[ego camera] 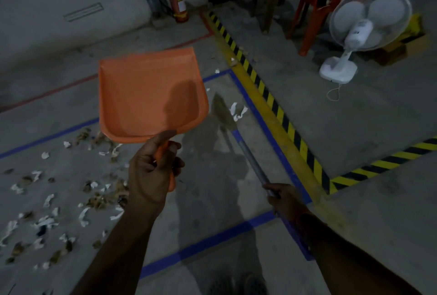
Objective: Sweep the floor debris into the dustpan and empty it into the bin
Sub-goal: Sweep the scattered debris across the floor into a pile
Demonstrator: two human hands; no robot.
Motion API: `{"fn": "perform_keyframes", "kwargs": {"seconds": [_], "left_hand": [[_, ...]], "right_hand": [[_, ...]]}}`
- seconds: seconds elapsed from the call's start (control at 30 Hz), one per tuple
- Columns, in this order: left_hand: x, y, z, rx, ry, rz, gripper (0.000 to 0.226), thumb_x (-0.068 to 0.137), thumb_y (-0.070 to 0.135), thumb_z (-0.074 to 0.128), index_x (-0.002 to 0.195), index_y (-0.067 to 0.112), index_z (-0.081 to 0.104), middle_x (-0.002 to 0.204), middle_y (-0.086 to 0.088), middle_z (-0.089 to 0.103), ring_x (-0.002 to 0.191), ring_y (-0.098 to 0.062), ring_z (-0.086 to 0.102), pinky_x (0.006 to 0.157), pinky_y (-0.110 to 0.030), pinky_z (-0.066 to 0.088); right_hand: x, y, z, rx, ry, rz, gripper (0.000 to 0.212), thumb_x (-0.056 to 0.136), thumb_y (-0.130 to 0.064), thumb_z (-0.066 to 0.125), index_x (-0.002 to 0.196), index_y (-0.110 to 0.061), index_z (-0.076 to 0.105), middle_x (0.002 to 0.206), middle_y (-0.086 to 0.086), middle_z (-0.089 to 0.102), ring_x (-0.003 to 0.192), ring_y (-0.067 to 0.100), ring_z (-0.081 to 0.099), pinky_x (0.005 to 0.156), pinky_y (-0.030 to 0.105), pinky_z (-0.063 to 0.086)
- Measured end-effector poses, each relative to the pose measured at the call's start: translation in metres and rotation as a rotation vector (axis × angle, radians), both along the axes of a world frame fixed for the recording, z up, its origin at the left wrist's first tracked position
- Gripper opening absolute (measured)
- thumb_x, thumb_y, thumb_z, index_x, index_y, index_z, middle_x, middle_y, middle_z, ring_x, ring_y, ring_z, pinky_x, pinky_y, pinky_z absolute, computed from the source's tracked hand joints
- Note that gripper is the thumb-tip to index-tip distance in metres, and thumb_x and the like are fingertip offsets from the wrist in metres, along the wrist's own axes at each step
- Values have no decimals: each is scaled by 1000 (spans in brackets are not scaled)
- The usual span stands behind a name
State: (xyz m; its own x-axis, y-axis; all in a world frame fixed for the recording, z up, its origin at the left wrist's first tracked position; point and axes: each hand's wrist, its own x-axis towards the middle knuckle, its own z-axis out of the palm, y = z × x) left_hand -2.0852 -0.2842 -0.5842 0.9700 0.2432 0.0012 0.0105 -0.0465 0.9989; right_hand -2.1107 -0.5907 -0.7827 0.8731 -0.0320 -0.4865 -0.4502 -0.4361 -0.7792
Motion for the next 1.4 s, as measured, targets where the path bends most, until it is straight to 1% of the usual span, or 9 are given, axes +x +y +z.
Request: {"fn": "perform_keyframes", "kwargs": {"seconds": [0.27, 0.43, 0.63, 0.77, 0.9, 1.0, 1.13, 1.3, 1.4], "left_hand": [[90, -6, -27, -28, 11, -3, 26, 101, -1, 56, 120, 13, 68, 91, -8, 68, 58, -17, 60, 53, -27, 48], [151, 7, -51, 0, 39, -18, 26, 101, -3, 54, 121, 9, 66, 89, -6, 68, 56, -15, 60, 51, -26, 47], [186, 26, -73, 37, 105, -49, 24, 101, 3, 57, 122, 8, 67, 94, -10, 68, 60, -17, 63, 53, -26, 49], [204, 40, -92, 7, 137, -34, 24, 101, 7, 59, 123, 12, 68, 96, -10, 69, 63, -18, 63, 54, -26, 50], [208, 46, -99, 2, 134, -21, 26, 101, 6, 59, 124, 13, 69, 97, -12, 69, 63, -19, 63, 54, -27, 49], [204, 48, -93, 16, 131, -1, 26, 101, 4, 59, 123, 14, 68, 93, -10, 67, 62, -15, 63, 53, -25, 49], [196, 54, -91, 58, 125, -4, 27, 102, 8, 58, 128, 10, 66, 99, -19, 68, 64, -17, 64, 54, -27, 49], [182, 52, -89, 1, 137, 25, 29, 102, 3, 56, 129, 8, 65, 95, -9, 67, 63, -16, 62, 54, -26, 49], [174, 46, -87, -40, 147, 51, 30, 101, 3, 57, 129, 6, 65, 87, 1, 70, 62, -16, 62, 54, -26, 49]], "right_hand": [[119, -53, -36, -163, 82, 35, 56, 84, -5, 63, 135, -23, 48, 119, 14, 59, 86, 36, 67, 72, 48, 58], [195, -36, -62, 22, 308, -82, 52, 89, 12, 53, 136, -8, 43, 109, 25, 54, 68, 35, 64, 68, 43, 58], [236, 6, -89, 133, 471, -215, 51, 90, 14, 38, 132, -13, 46, 94, 21, 53, 72, 32, 58, 51, 30, 49], [261, 17, -105, -48, 421, -125, 48, 92, 6, 47, 138, -6, 42, 79, 21, 58, 44, 25, 51, 44, 29, 41], [256, 21, -111, -376, 380, 178, 67, 96, -15, 52, 153, -29, 20, 119, 22, 61, 66, 29, 64, 49, 28, 48], [240, 24, -113, -477, 334, 329, 72, 95, -16, 49, 153, -33, 10, 104, 24, 65, 69, 33, 65, 52, 33, 50], [224, 33, -116, -387, 271, 471, 67, 96, -15, 50, 153, -30, 18, 110, 24, 65, 76, 31, 65, 58, 31, 50], [199, 42, -104, -200, 186, 492, 62, 97, -12, 55, 151, -27, 29, 111, 15, 64, 65, 4, 55, 54, 15, 43], [177, 31, -97, -157, 67, 535, 68, 94, -10, 59, 151, -28, 27, 135, 11, 57, 98, 6, 61, 78, 12, 48]]}}
